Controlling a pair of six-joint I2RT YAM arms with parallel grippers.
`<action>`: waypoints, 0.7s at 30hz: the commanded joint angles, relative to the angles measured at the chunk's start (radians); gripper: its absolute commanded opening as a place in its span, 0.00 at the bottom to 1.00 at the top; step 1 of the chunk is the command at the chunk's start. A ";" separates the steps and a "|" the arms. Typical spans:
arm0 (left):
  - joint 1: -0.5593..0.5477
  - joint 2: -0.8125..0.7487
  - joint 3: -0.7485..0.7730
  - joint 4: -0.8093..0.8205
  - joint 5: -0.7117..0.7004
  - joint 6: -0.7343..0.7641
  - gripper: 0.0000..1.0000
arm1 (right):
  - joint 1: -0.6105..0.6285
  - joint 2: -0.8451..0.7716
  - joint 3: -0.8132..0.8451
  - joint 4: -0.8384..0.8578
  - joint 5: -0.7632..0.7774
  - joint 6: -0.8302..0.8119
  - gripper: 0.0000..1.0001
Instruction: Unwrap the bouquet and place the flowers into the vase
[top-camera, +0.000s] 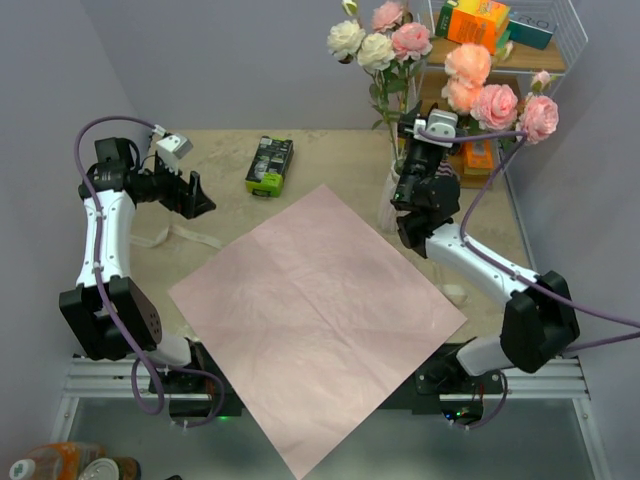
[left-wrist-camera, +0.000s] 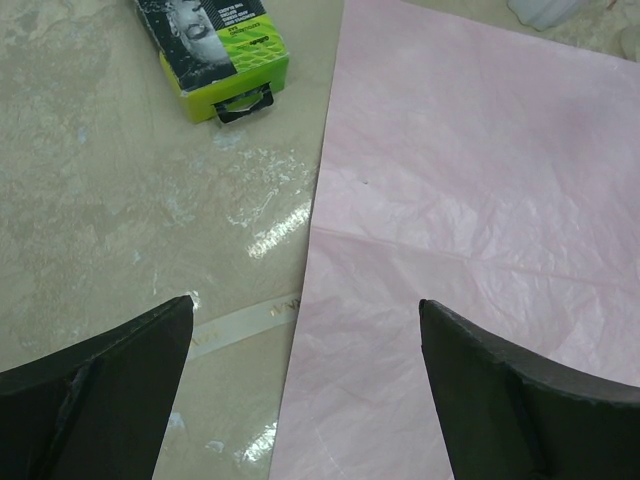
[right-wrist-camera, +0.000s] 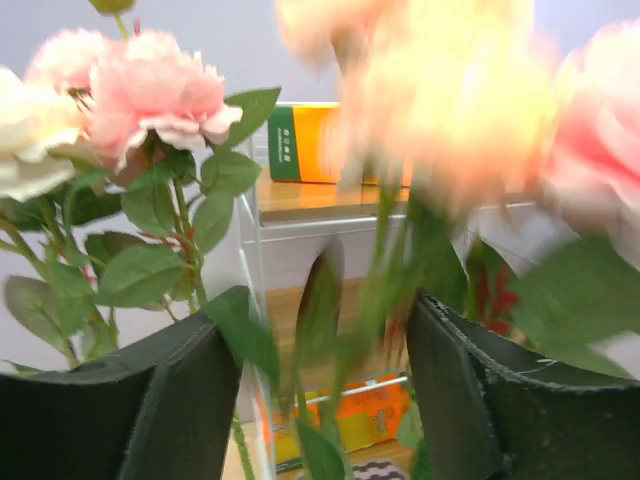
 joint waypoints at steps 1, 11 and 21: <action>0.010 -0.046 0.044 -0.004 0.040 0.007 0.99 | 0.017 -0.084 -0.011 -0.198 -0.040 0.124 0.70; 0.010 -0.117 0.036 -0.029 0.046 -0.002 0.99 | 0.061 -0.174 0.093 -0.660 -0.322 0.284 0.75; 0.008 -0.137 0.036 -0.042 0.053 -0.051 0.99 | 0.252 -0.364 0.149 -1.092 -0.319 0.415 0.86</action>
